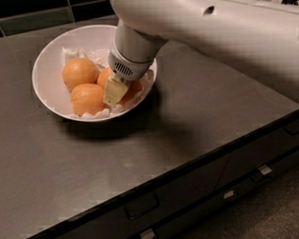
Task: Pick orange from white bowl
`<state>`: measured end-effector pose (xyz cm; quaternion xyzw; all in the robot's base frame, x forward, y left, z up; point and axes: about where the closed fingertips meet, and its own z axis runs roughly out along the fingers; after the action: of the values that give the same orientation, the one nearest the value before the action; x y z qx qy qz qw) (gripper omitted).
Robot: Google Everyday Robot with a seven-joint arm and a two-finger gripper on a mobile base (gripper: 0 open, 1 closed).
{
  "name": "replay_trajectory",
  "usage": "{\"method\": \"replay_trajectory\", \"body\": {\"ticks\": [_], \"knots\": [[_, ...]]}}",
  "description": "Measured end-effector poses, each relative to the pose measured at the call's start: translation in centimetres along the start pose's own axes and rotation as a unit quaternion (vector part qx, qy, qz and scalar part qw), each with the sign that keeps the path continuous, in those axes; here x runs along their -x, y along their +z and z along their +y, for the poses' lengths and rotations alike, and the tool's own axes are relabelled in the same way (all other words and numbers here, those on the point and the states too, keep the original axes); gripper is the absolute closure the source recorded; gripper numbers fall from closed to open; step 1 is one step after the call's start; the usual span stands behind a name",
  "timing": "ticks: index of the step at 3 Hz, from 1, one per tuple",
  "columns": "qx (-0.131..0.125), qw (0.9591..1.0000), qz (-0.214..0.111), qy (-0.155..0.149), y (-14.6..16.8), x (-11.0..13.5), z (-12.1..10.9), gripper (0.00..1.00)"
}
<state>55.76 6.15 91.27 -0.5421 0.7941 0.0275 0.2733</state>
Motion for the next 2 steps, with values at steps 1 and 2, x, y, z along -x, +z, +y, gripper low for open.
{"method": "replay_trajectory", "body": {"ticks": [1,2], "knots": [[-0.035,0.9987,-0.032,-0.017,-3.7,0.6,-0.2,1.00],[-0.070,0.9951,-0.061,-0.032,-6.7,1.4,-0.8,1.00]]}}
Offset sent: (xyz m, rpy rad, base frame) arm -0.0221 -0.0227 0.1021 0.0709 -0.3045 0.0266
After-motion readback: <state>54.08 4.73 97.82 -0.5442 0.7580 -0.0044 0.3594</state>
